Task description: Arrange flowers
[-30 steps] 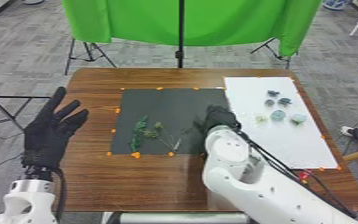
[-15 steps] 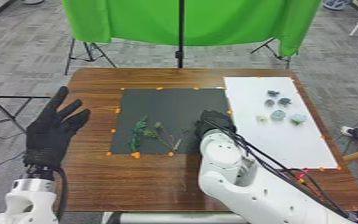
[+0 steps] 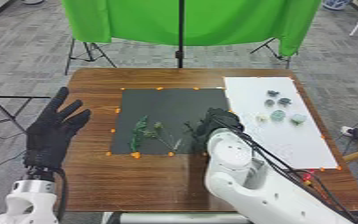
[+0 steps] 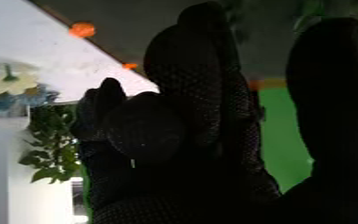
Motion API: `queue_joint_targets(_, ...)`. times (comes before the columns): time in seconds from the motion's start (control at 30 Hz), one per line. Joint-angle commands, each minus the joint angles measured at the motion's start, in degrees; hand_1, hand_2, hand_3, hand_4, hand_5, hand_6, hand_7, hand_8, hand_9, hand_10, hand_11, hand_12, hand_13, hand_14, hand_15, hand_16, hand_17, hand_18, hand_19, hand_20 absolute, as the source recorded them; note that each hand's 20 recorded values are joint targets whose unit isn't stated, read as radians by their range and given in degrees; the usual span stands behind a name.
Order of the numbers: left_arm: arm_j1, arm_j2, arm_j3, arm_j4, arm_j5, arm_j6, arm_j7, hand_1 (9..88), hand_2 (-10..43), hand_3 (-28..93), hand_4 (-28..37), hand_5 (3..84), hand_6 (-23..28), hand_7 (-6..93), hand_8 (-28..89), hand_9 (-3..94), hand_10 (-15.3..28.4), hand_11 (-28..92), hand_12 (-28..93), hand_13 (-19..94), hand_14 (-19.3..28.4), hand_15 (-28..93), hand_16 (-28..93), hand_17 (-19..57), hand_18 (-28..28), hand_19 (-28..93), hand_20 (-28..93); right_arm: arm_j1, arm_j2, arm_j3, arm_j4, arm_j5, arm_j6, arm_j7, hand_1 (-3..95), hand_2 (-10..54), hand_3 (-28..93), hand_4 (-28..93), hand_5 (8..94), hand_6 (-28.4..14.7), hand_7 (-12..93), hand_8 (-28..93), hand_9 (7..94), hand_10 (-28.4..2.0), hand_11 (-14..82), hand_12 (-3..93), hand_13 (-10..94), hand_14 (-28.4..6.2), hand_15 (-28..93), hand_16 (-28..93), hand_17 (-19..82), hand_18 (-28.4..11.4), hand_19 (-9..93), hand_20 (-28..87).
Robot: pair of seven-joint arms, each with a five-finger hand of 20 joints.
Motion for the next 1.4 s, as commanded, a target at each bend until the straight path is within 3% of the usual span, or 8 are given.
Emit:
queue_joint_targets(0.03, 0.73, 0.26, 0.23, 0.06, -0.82, 0.96, 0.51, 23.3, 6.6, 78, -28.3, 31.2, 3.2, 10.8, -10, 28.0, 17.3, 19, 10, 22, 28.3, 46, -7, -8.5, 28.4, 48, 24, -2.81, 6.79, 5.1, -5.18, -2.41, 8.08, -2.66, 35.8, -9.5, 64, -26, 88.6, -4.7, 17, -10, 86.0, -15.0, 48.4, 21.9, 79, -11.1, 79, 22, 36, -28.4, 93, 35)
queue_joint_targets(0.23, 1.68, 1.25, 0.28, -0.18, -1.62, 1.7, 1.84, 23.2, 6.6, 78, -28.3, 31.1, 3.1, 10.9, -10, 28.0, 17.3, 19, 10, 22, 28.3, 46, -7, -8.5, 28.4, 48, 24, -5.18, 15.68, 11.49, -5.56, -0.6, 14.72, -4.38, 35.8, -8.5, 70, -24, 73.2, -5.4, 12, -11, 76.9, -17.1, 43.3, 19.7, 71, -13.7, 77, 19, 31, -28.4, 88, 34)
queue_joint_targets(0.27, 1.27, 0.65, 0.12, -0.02, -1.24, 1.27, 0.99, 23.2, 6.6, 78, -28.3, 31.1, 3.1, 10.9, -10, 28.0, 17.4, 19, 10, 22, 28.3, 46, -7, -8.5, 28.4, 48, 24, -6.4, 16.98, 13.3, -5.39, 0.7, 15.68, -6.11, 36.1, -8.9, 71, -24, 70.8, -5.5, 12, -11, 75.6, -17.3, 42.9, 19.4, 69, -14.0, 77, 18, 31, -28.4, 88, 34)
queue_joint_targets(0.4, 1.53, 0.79, 0.16, -0.04, -1.46, 1.54, 1.41, 23.2, 6.6, 78, -28.3, 31.0, 3.0, 10.9, -10, 28.0, 17.3, 19, 10, 22, 28.2, 46, -7, -8.5, 28.4, 48, 24, -7.45, 21.5, 14.66, -2.84, 4.05, 19.83, -8.89, 36.6, -9.5, 74, -26, 60.2, -4.7, 12, -11, 67.3, -18.3, 40.2, 17.3, 61, -14.4, 74, 15, 25, -28.4, 81, 34)
queue_joint_targets(0.57, 1.48, 0.09, 0.08, 0.02, -1.01, 1.0, 0.79, 23.2, 6.6, 77, -28.3, 30.7, 2.8, 11.2, -11, 28.0, 17.3, 19, 10, 22, 28.3, 46, -7, -8.5, 28.4, 48, 24, -8.64, 23.33, 15.04, -0.01, 5.91, 17.64, -10.86, 36.4, -9.5, 76, -28, 53.2, -2.4, 13, -12, 59.9, -18.4, 38.9, 16.1, 53, -14.5, 74, 12, 16, -26.5, 77, 36)
queue_joint_targets(0.77, 1.5, -0.08, 0.08, -0.04, -1.02, 0.9, 0.39, 23.2, 6.4, 78, -28.3, 30.5, 2.8, 11.4, -11, 28.0, 17.3, 19, 10, 22, 28.3, 46, -7, -8.5, 28.4, 48, 24, -4.72, 22.56, 8.29, 4.03, 4.55, 18.17, -10.25, 35.9, -9.5, 77, -28, 52.0, -0.6, 14, -12, 57.9, -18.0, 38.8, 15.8, 52, -14.1, 74, 11, 15, -26.9, 76, 38)
queue_joint_targets(0.93, 0.52, -1.7, -0.32, 0.13, 0.2, -0.38, -2.49, 23.2, 6.4, 77, -28.3, 30.4, 2.8, 11.5, -11, 28.0, 17.3, 19, 10, 22, 28.3, 46, -7, -8.5, 28.4, 48, 24, -2.05, 20.42, 4.24, 7.59, 4.13, 15.78, -9.86, 36.4, -9.5, 77, -28, 53.1, 0.4, 14, -12, 58.7, -17.3, 38.9, 15.6, 53, -13.6, 74, 11, 16, -27.6, 76, 39)
queue_joint_targets(1.4, 0.46, -0.79, -0.15, 0.41, -0.57, 0.3, -1.26, 23.2, 6.5, 77, -28.3, 30.2, 2.7, 11.8, -11, 27.9, 17.3, 19, 10, 22, 28.3, 46, -7, -8.5, 28.4, 48, 24, 4.34, 18.41, -5.5, 12.48, -2.18, 18.38, -6.66, 41.3, -9.5, 72, -28, 67.8, 3.7, 14, -13, 69.3, -14.2, 38.2, 16.4, 61, -11.7, 72, 13, 20, -28.4, 75, 44)
